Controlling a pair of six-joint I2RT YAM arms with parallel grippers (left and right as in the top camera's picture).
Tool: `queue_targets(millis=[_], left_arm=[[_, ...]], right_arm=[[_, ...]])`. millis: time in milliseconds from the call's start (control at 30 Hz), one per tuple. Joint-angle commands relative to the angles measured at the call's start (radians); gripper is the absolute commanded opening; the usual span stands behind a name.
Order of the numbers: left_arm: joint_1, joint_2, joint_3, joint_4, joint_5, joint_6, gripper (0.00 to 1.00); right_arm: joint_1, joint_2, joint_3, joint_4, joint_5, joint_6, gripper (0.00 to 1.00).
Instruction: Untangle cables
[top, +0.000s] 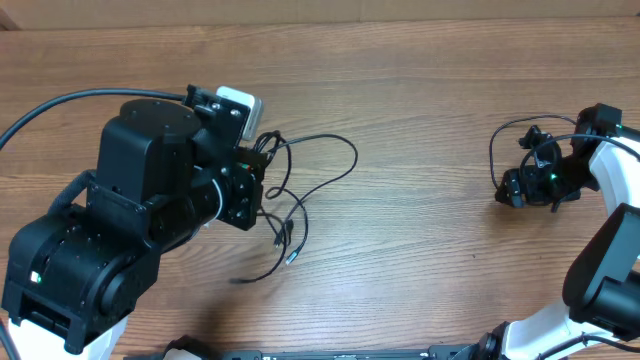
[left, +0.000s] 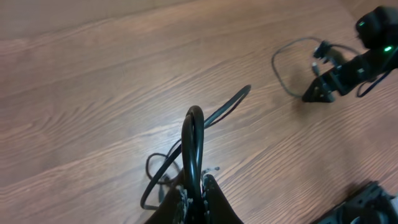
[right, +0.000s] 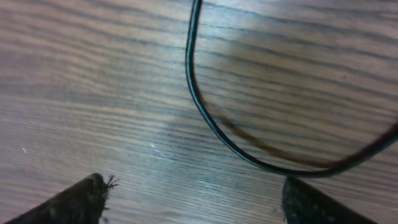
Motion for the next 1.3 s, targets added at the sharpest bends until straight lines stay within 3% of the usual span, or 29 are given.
queue_targets(millis=[0,100,267,467,633,700,767,800,833,1067,1267], left_arm=[[0.005,-0.005,0.002,-0.008,-0.042,0.020,0.05],[0.005,-0.005,0.002,-0.013,-0.040,0.019,0.05],[0.005,-0.005,0.002,-0.006,-0.039,0.019,0.05],[0.005,-0.005,0.002,-0.006,-0.035,-0.002,0.05],[0.005,-0.005,0.002,0.005,-0.011,-0.011,0.05],[0.005,-0.005,0.002,0.012,-0.001,-0.011,0.05],[0.005,-0.005,0.002,0.016,0.000,-0.011,0.05],[0.005,-0.005,0.002,0.018,0.005,-0.015,0.05],[0.005,-0.005,0.002,0.019,0.010,-0.019,0.05],[0.005,-0.005,0.002,0.029,0.022,-0.035,0.04],[0.005,-0.005,0.002,0.028,0.026,-0.061,0.04]], right_arm=[[-0.003,-0.015,-0.013,-0.010,-0.001,-0.096,0.89],[-0.003,-0.015,-0.029,-0.018,0.007,-0.219,0.91],[-0.003,-0.015,-0.056,0.000,0.019,-0.382,0.83],[-0.007,-0.014,-0.078,0.091,0.045,-0.410,0.89],[-0.015,-0.013,-0.129,0.178,0.045,-0.496,0.86],[-0.016,-0.013,-0.159,0.233,0.045,-0.496,0.76],[-0.016,-0.013,-0.189,0.283,0.044,-0.495,0.74],[-0.016,-0.013,-0.207,0.310,0.045,-0.496,0.51],[-0.016,-0.013,-0.221,0.331,0.045,-0.495,0.04],[-0.014,-0.016,-0.218,0.450,0.030,-0.447,0.04],[-0.032,-0.040,-0.031,0.650,0.031,-0.069,0.04]])
